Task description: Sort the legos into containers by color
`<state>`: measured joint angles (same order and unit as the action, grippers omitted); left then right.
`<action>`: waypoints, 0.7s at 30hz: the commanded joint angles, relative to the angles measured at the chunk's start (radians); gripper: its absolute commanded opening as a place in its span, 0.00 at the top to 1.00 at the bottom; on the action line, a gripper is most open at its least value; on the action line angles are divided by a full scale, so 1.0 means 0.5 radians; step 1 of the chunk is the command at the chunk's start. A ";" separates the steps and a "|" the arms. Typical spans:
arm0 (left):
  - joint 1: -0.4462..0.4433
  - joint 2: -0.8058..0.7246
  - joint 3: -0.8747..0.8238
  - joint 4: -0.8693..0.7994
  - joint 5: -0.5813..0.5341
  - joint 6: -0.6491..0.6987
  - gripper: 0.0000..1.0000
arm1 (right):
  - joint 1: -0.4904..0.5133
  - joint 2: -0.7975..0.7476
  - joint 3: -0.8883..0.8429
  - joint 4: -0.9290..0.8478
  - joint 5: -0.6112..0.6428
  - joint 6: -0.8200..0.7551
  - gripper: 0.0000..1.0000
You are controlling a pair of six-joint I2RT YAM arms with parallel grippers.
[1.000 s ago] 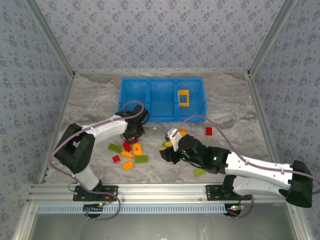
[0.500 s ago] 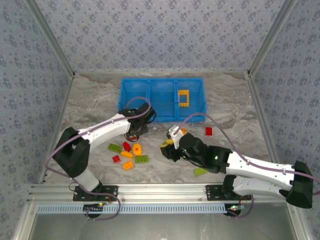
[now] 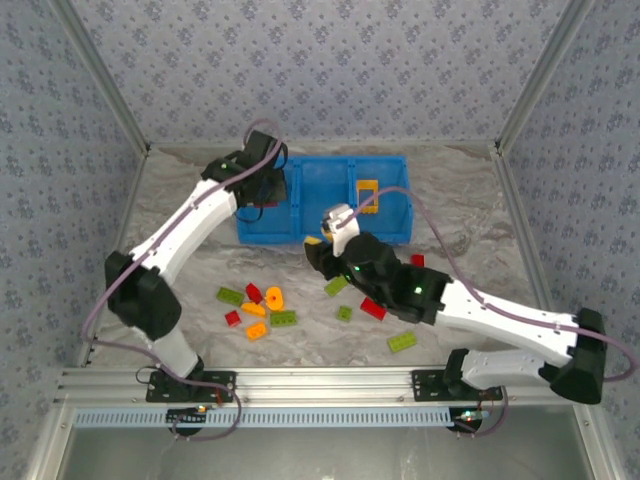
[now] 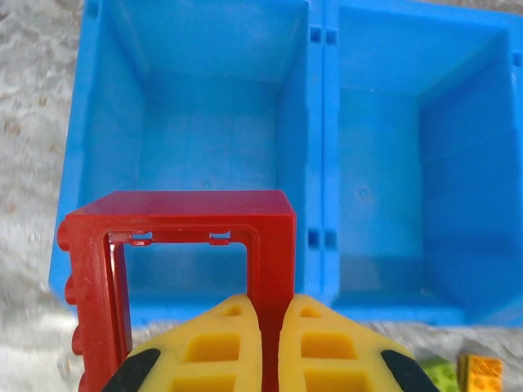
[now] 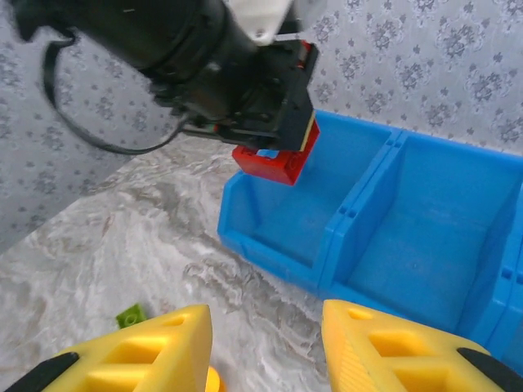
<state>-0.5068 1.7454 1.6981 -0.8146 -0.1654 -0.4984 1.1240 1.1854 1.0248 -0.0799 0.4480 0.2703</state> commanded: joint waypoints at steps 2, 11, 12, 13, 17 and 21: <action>0.143 0.361 0.318 -0.029 0.253 0.328 1.00 | 0.005 0.149 0.122 0.159 0.159 -0.058 0.57; 0.225 0.899 0.727 -0.122 0.159 0.392 1.00 | -0.040 0.298 0.058 0.344 0.299 0.011 0.56; 0.225 0.934 0.748 -0.125 0.133 0.395 1.00 | -0.041 0.309 0.037 0.394 0.325 0.007 0.55; 0.225 0.977 0.773 -0.131 0.113 0.399 1.00 | -0.042 0.321 0.015 0.442 0.344 0.000 0.55; 0.228 1.107 0.831 -0.156 0.004 0.422 1.00 | -0.048 0.386 0.005 0.488 0.359 0.016 0.55; 0.230 1.164 0.853 -0.140 -0.038 0.429 1.00 | -0.068 0.415 -0.003 0.506 0.332 0.049 0.55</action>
<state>-0.3946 2.3112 2.0830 -0.8597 -0.1459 -0.3065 1.1000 1.3849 1.0344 0.1299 0.5884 0.2722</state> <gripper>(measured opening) 0.091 0.453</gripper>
